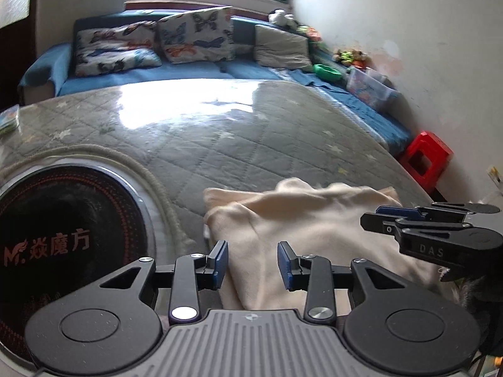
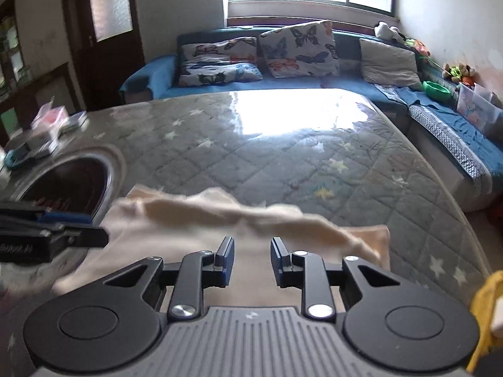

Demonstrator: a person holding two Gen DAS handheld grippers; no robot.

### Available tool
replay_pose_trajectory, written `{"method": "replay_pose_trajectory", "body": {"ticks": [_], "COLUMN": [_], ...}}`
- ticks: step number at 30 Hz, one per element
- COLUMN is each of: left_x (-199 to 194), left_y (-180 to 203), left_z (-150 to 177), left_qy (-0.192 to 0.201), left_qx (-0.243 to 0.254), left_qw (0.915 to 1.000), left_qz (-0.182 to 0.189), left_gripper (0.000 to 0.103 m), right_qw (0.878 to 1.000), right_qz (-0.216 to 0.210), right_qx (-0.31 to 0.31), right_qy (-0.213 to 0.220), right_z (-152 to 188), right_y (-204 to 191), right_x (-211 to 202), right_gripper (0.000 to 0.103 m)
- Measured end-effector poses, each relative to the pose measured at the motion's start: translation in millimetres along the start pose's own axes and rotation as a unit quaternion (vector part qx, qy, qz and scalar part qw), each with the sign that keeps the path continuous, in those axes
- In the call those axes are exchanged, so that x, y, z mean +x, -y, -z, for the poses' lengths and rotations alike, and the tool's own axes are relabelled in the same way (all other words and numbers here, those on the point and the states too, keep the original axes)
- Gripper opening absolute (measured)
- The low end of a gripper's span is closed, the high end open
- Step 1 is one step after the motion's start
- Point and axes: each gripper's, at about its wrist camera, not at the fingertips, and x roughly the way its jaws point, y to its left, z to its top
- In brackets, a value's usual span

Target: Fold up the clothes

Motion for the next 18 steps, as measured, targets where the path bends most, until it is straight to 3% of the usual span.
{"method": "replay_pose_trajectory", "body": {"ticks": [3,11,18], "left_x": [-10,-13,-18], "left_y": [9,25,18], "left_z": [14,44,46], "left_qy": [-0.002,0.001,0.008], "left_qx": [0.022,0.075,0.061], "left_qw": [0.9996,0.9972,0.9981], "left_qz": [0.014,-0.001,-0.002], "left_gripper": [0.037,0.038,0.04], "right_qw": [1.0,1.0,0.999], "right_qz": [0.0,0.023,0.036], "right_qx": [-0.002,-0.009,0.011], "right_qy": [-0.005,-0.005,0.017], "right_z": [16,61,60], "right_y": [-4,-14,-1], "right_x": [-17,-33,-49], "right_gripper": [0.025,0.025,0.025]}}
